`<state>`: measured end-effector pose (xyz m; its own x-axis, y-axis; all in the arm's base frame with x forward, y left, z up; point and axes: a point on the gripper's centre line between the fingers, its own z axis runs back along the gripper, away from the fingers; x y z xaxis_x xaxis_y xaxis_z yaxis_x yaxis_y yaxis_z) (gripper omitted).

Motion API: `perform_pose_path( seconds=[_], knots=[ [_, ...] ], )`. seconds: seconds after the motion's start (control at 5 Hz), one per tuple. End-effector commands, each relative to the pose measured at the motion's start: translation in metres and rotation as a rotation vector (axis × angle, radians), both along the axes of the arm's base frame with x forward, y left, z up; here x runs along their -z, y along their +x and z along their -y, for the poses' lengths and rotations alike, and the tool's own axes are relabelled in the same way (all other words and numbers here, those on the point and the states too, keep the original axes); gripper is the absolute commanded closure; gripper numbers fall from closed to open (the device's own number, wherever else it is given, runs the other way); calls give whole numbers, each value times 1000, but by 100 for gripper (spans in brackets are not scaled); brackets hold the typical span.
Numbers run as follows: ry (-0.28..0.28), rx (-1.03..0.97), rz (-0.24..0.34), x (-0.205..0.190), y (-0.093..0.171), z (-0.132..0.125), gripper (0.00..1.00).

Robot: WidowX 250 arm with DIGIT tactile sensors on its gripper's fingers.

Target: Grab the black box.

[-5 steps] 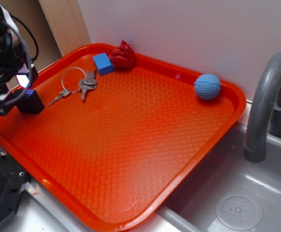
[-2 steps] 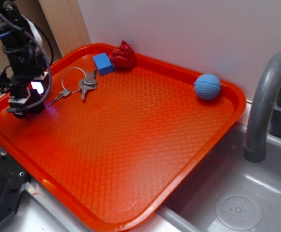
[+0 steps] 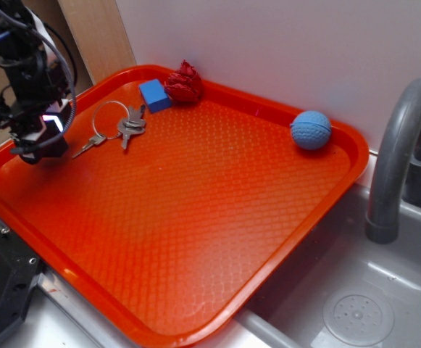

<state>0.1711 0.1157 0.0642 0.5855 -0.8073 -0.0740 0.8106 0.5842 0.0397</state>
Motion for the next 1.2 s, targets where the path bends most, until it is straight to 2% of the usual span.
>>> perform_pose_path(
  seconds=[0.0, 0.2, 0.4, 0.6, 0.8, 1.0],
  knots=[
    [69, -312, 73, -67, 9, 15, 100],
    [51, -561, -23, -98, 33, 30, 100],
    [-28, -809, -82, -104, 55, 46, 100],
    [-46, -825, -110, -102, 66, 61, 100],
    [-77, -827, -80, -99, 70, 72, 100],
    [-35, -817, 0, -97, 65, 90, 100]
  ],
)
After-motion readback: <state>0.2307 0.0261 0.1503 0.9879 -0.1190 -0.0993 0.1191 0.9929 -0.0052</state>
